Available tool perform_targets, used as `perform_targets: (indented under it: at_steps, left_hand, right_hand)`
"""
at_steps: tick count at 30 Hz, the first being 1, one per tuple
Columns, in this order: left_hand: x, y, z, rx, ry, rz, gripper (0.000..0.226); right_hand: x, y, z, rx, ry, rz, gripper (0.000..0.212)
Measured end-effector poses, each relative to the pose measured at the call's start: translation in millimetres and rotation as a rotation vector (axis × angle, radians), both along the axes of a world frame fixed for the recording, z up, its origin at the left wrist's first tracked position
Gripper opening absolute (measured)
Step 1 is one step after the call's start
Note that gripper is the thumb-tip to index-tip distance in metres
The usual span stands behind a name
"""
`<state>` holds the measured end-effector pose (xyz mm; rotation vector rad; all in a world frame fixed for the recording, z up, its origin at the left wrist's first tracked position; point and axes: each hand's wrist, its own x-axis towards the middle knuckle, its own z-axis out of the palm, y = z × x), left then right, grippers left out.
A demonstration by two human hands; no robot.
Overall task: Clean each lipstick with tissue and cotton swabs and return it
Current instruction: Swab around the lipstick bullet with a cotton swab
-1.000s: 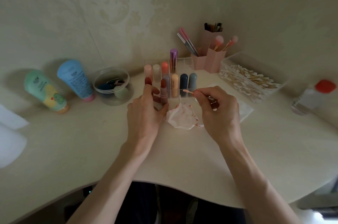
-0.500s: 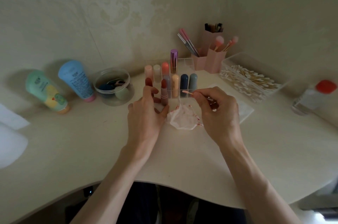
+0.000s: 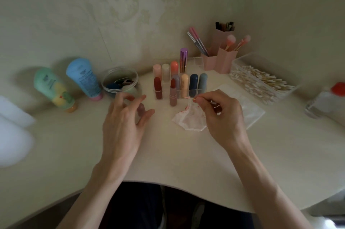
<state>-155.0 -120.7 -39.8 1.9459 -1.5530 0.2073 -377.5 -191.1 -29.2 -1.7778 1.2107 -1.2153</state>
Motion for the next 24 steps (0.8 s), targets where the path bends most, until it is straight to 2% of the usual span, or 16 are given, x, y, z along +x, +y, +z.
perform_targets:
  at_steps: [3, 5, 6, 9, 10, 14, 24]
  left_hand:
    - [3.2, 1.1, -4.0, 0.018, 0.049, -0.007, 0.024]
    - [2.9, 3.0, -0.7, 0.006, 0.165, 0.034, 0.019]
    - [1.6, 4.4, 3.9, 0.0, 0.337, 0.023, 0.019]
    - [-6.4, 9.0, 20.4, 0.046, 1.13, -0.215, 0.025]
    - [-6.8, 10.4, 21.3, 0.071, 1.223, -0.267, 0.029]
    - [-3.3, 10.4, 15.3, 0.088, 1.183, -0.356, 0.03]
    - [2.1, 9.8, 2.1, 0.063, 1.16, -0.391, 0.029]
  right_hand:
    - [3.4, 1.9, -1.2, 0.0, 0.057, 0.048, 0.011]
    - [6.3, 4.0, -1.4, 0.002, 0.057, 0.09, 0.01]
    - [7.6, 5.4, -1.2, -0.002, 0.049, 0.113, 0.01]
    - [9.3, 9.7, -0.3, -0.075, 0.076, 0.176, 0.01]
    - [8.9, 11.0, 0.5, -0.114, 0.101, 0.193, 0.01]
    - [7.0, 14.0, 3.1, -0.239, 0.169, 0.243, 0.013]
    - [7.9, 15.7, -0.5, -0.301, 0.248, 0.225, 0.01]
